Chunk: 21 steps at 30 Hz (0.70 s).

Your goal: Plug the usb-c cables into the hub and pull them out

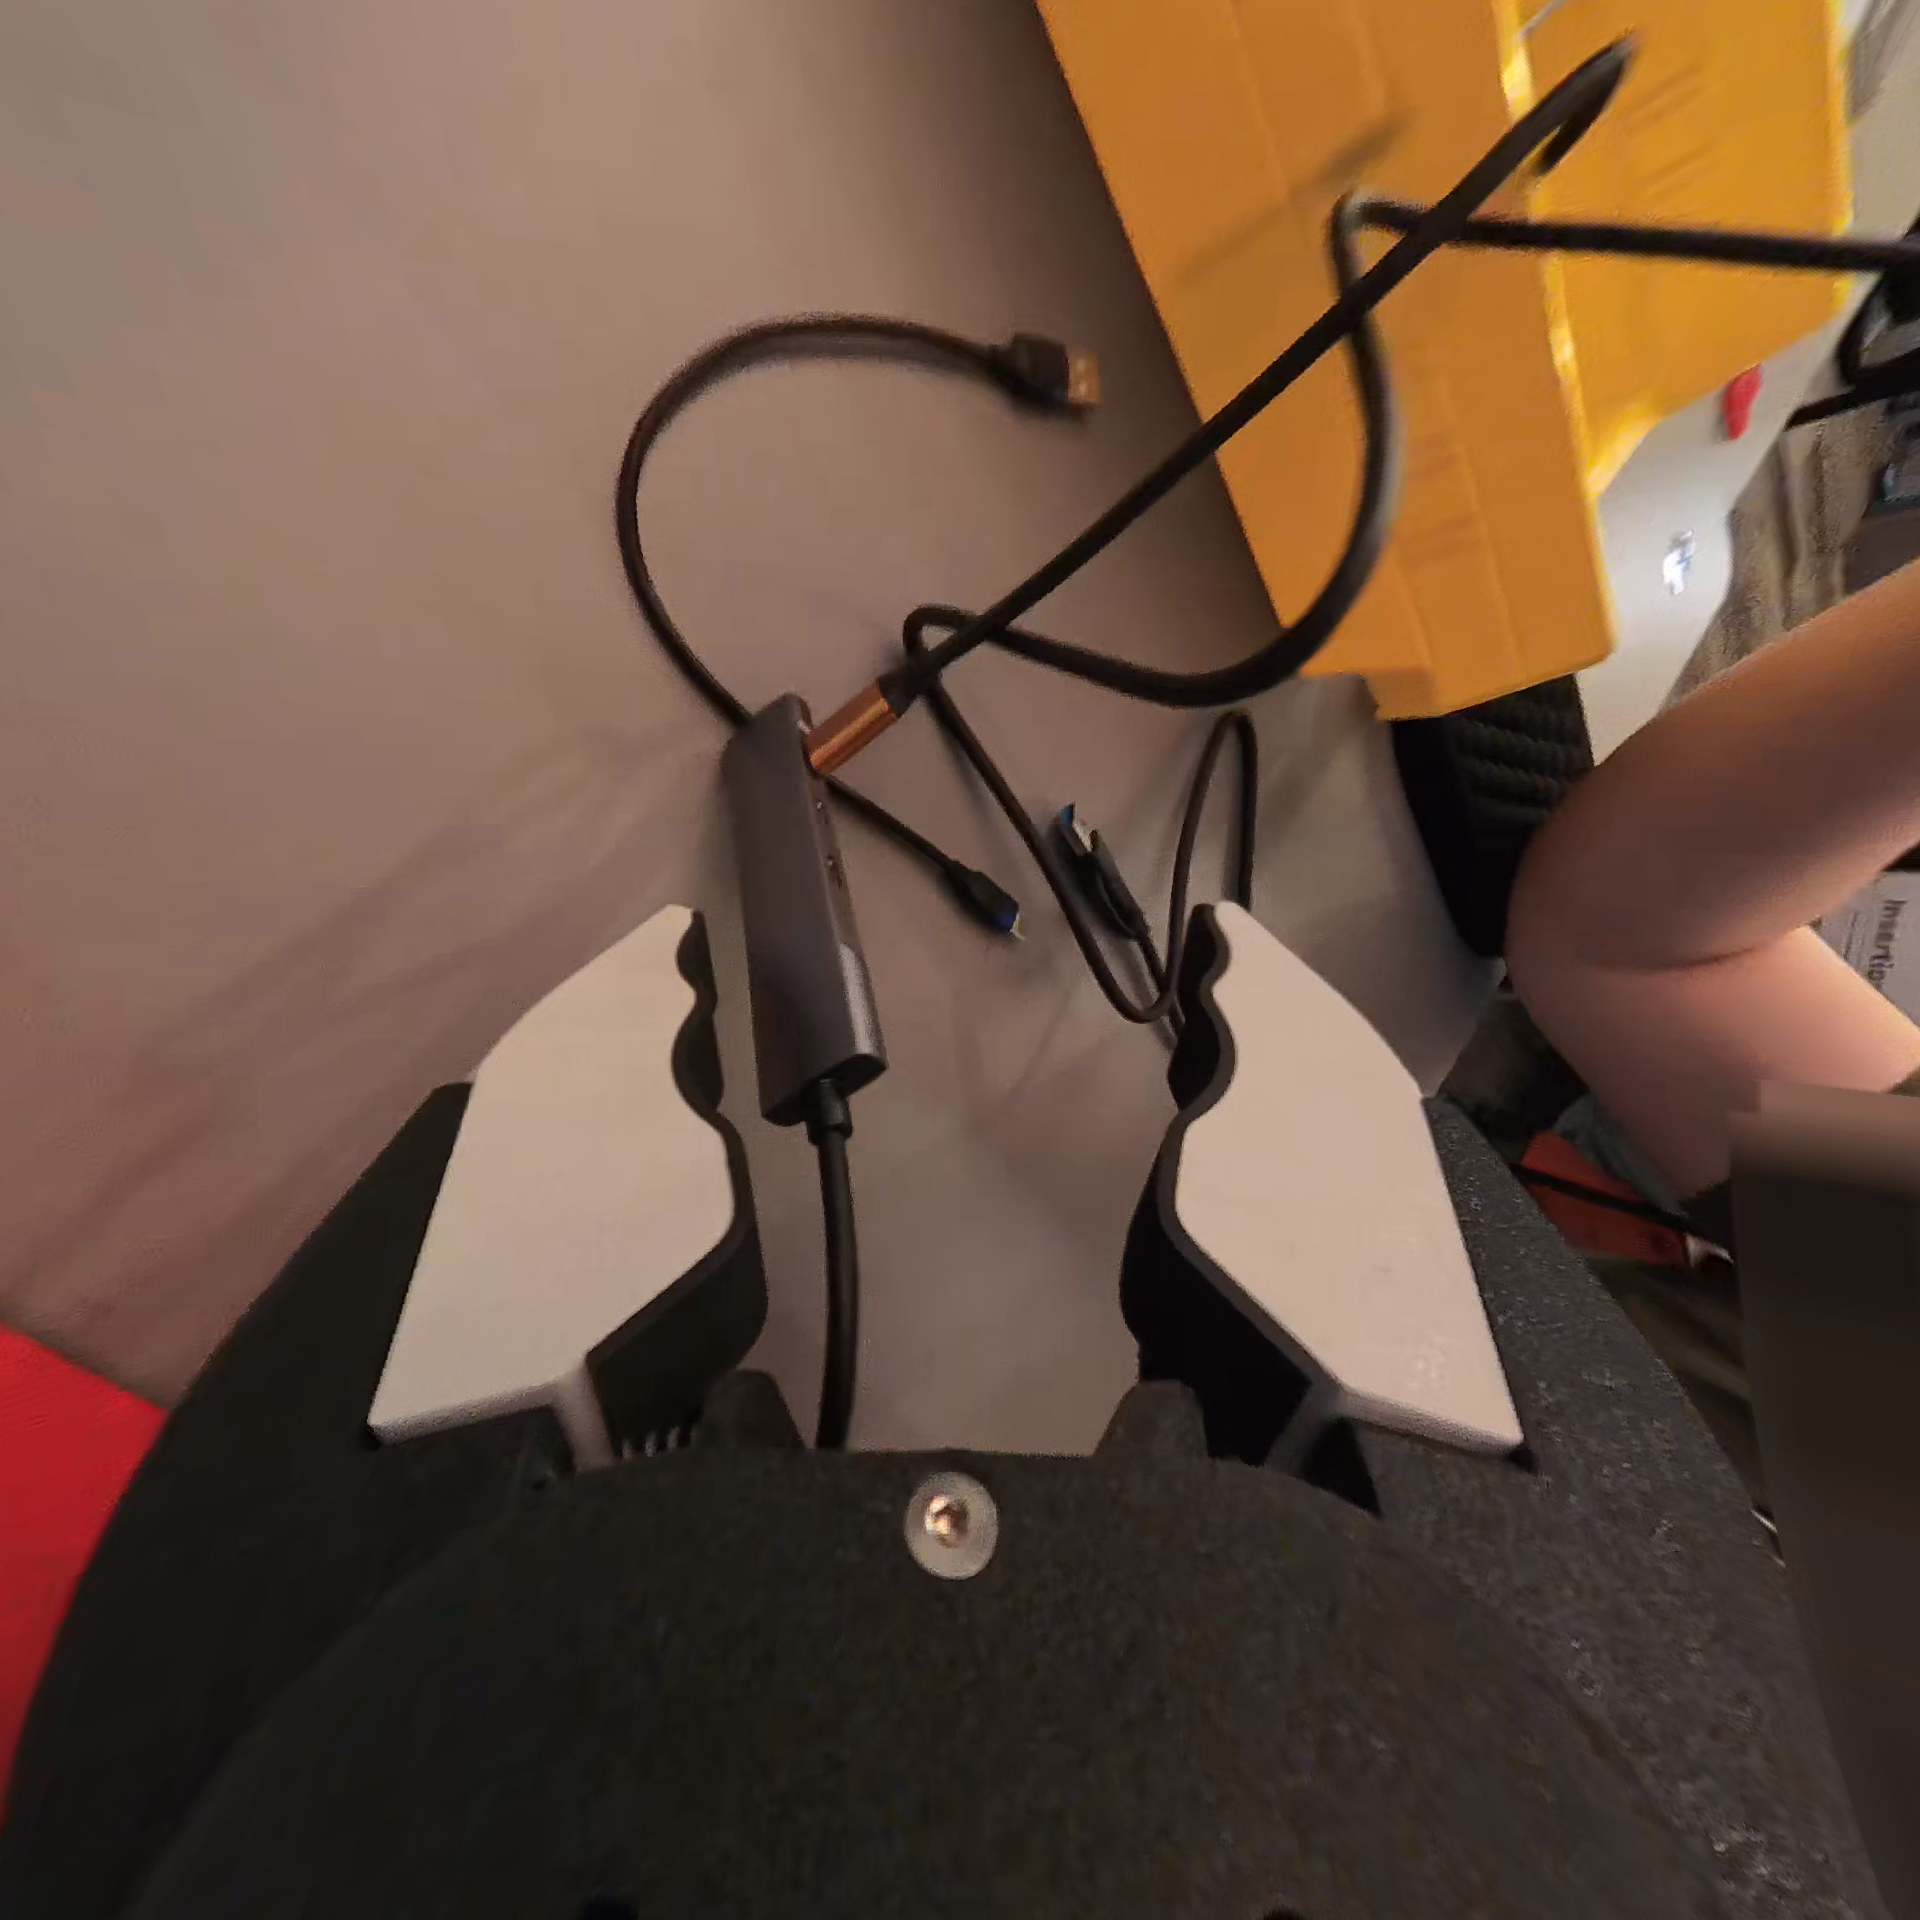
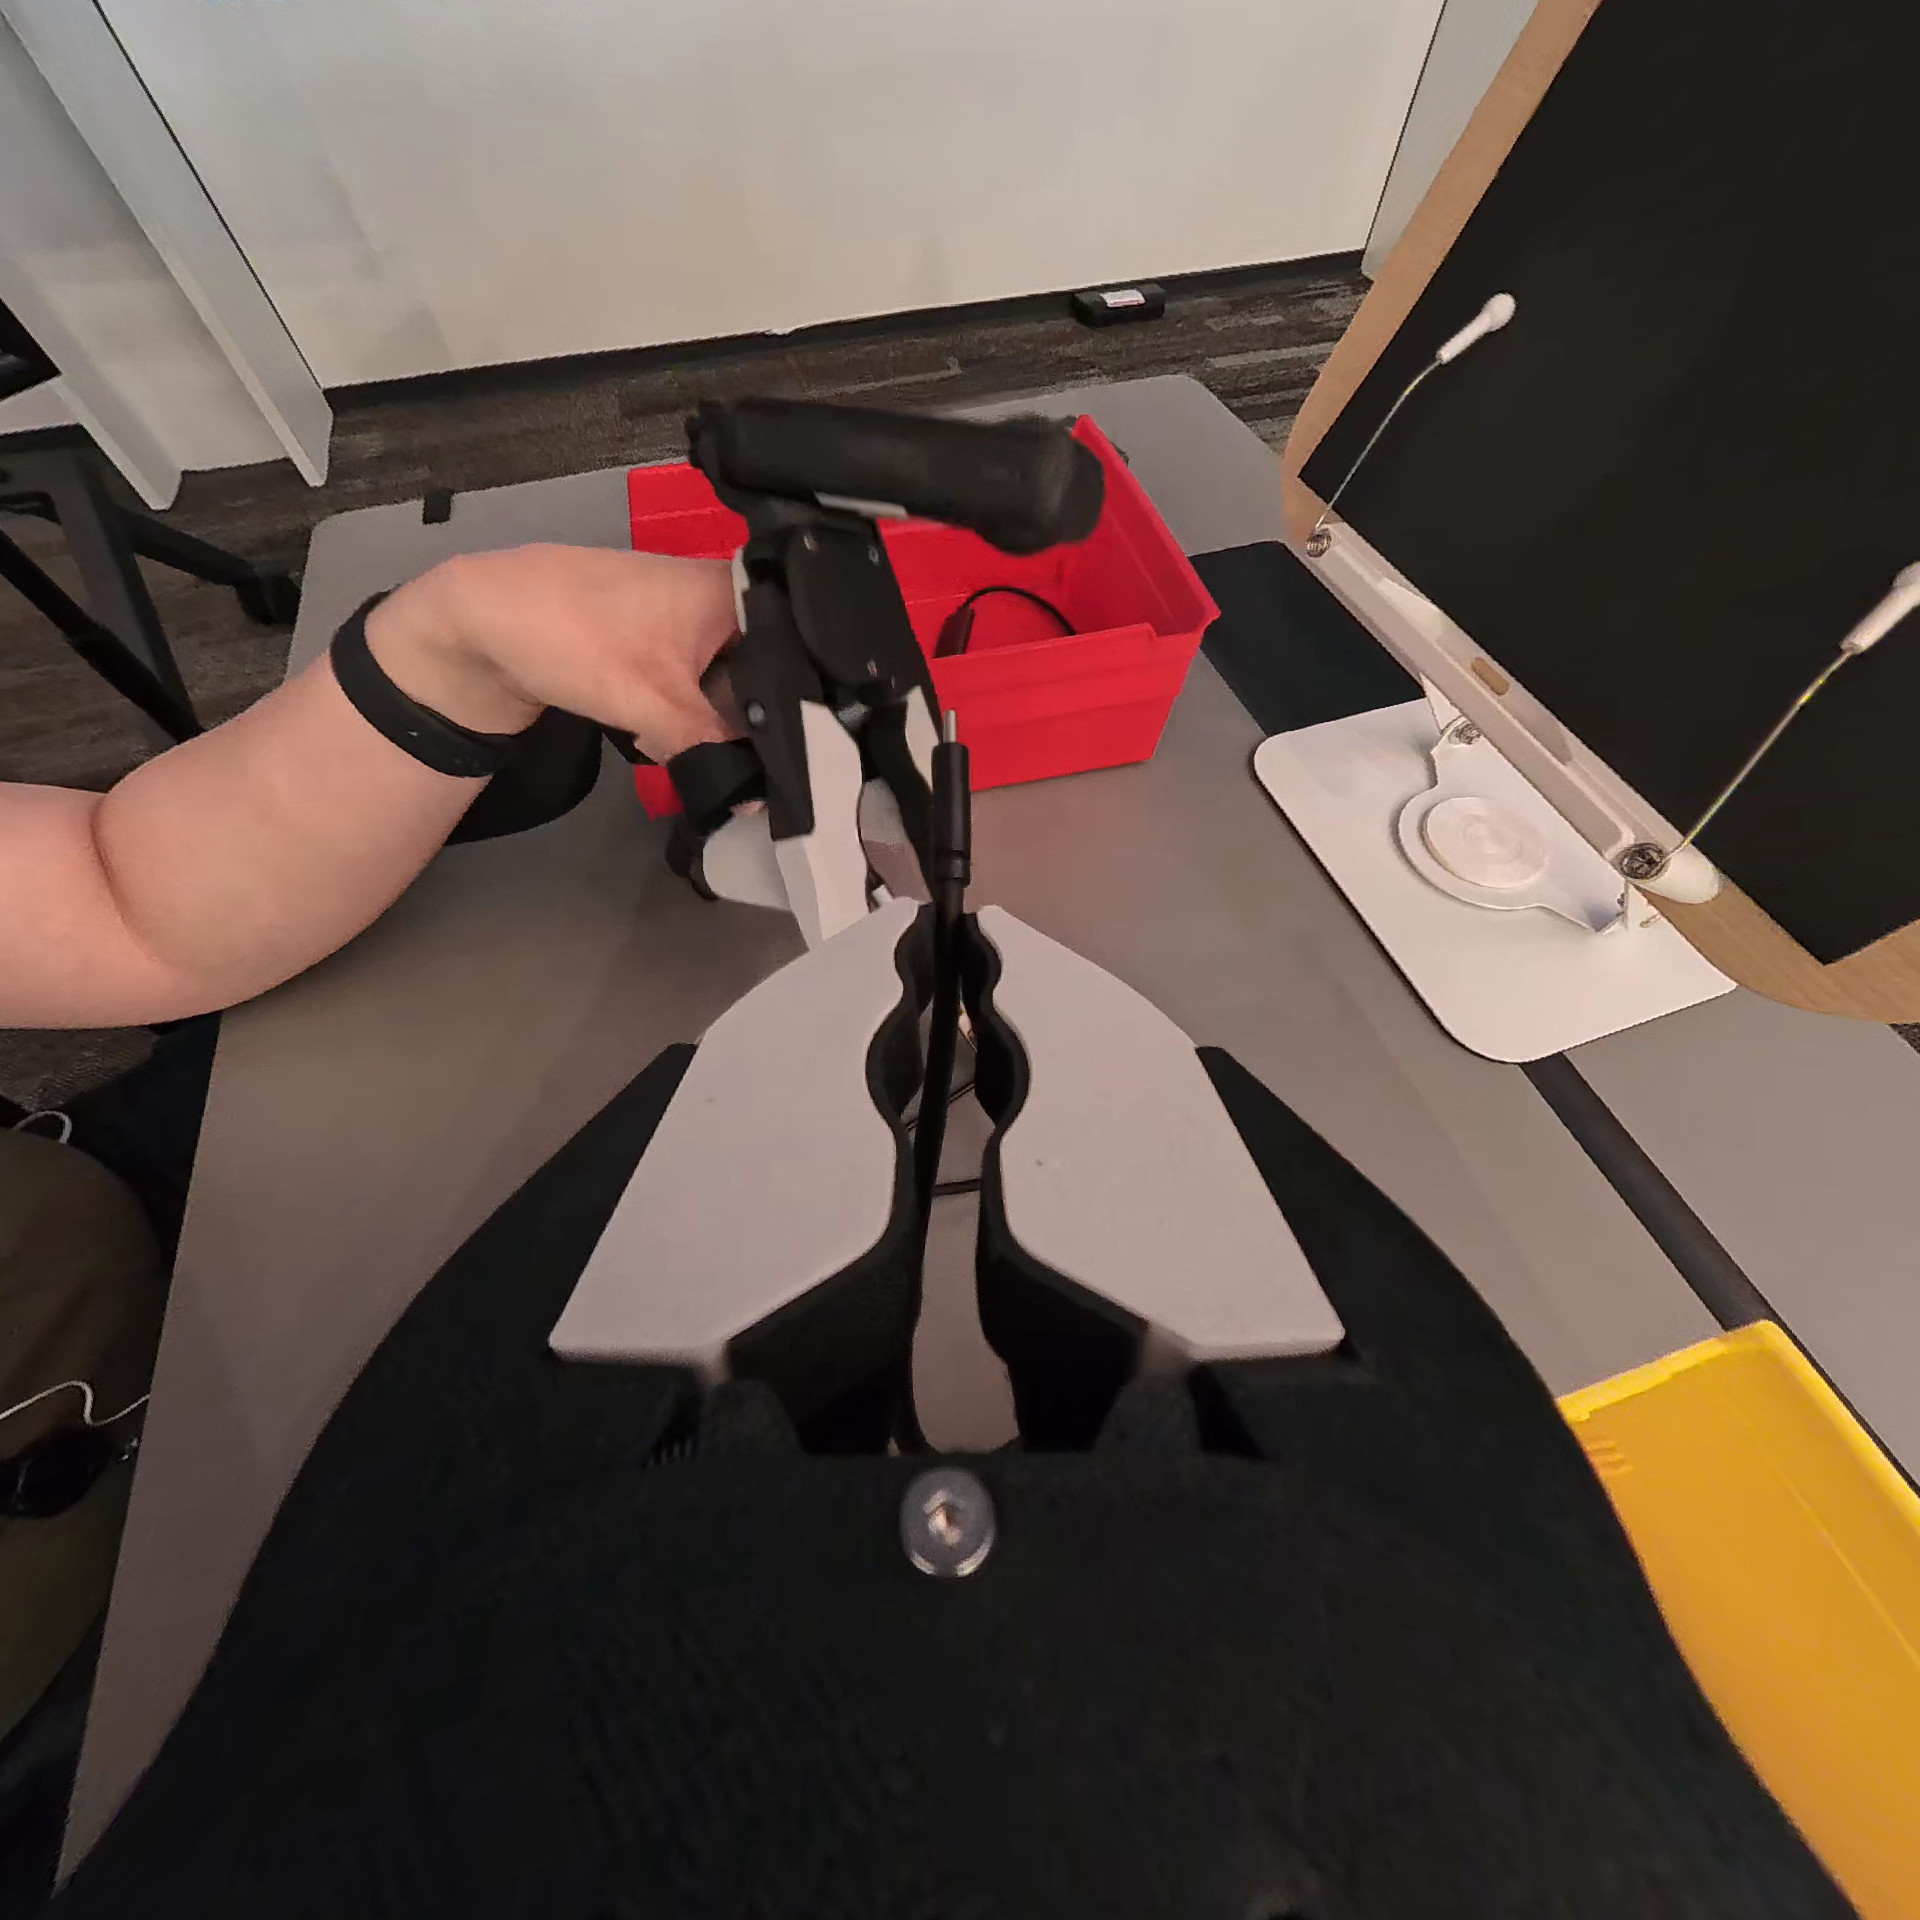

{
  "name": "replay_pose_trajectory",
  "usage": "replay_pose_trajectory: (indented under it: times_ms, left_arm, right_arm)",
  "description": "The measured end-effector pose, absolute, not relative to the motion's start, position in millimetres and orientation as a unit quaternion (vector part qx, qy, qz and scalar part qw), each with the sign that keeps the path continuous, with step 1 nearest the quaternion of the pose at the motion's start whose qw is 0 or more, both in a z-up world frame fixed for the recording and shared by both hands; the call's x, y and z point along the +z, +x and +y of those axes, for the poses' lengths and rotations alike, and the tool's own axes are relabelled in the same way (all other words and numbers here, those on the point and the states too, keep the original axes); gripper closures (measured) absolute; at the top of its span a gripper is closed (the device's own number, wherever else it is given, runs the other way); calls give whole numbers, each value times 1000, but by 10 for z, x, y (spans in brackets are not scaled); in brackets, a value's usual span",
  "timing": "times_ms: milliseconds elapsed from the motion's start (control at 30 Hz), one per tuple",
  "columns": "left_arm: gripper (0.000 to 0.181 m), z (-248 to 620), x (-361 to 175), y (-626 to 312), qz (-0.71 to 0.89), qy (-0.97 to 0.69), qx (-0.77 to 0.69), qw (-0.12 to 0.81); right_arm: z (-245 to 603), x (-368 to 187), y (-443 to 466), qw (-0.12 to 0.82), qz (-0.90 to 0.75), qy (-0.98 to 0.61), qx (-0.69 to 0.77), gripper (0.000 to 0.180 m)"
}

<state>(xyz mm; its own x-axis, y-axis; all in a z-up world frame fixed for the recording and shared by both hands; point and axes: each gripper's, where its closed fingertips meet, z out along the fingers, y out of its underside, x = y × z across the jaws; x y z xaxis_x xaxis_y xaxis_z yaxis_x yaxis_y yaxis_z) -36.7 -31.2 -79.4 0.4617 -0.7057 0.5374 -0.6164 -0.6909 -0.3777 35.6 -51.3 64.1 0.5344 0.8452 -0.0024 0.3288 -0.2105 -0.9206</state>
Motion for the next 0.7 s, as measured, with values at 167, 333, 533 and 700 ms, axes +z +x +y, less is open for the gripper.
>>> replay_pose_trajectory:
  times_ms: [167,333,533,700]
  left_arm:
    - [98,-125,-201,-391,393,-815,-371,211]
    - [118,-503,660,-304,431,-673,-518,306]
    - [118,-685,747,-233,416,-662,-566,262]
    - [127,-593,687,-225,391,-674,-575,251]
  right_arm:
    - [-538,666,307,490,-416,-719,264,174]
    - [-584,699,158,517,-463,-684,225,174]
    - [-575,693,-49,563,-525,-630,100,174]
    - [-636,685,-193,581,-560,-585,78,174]
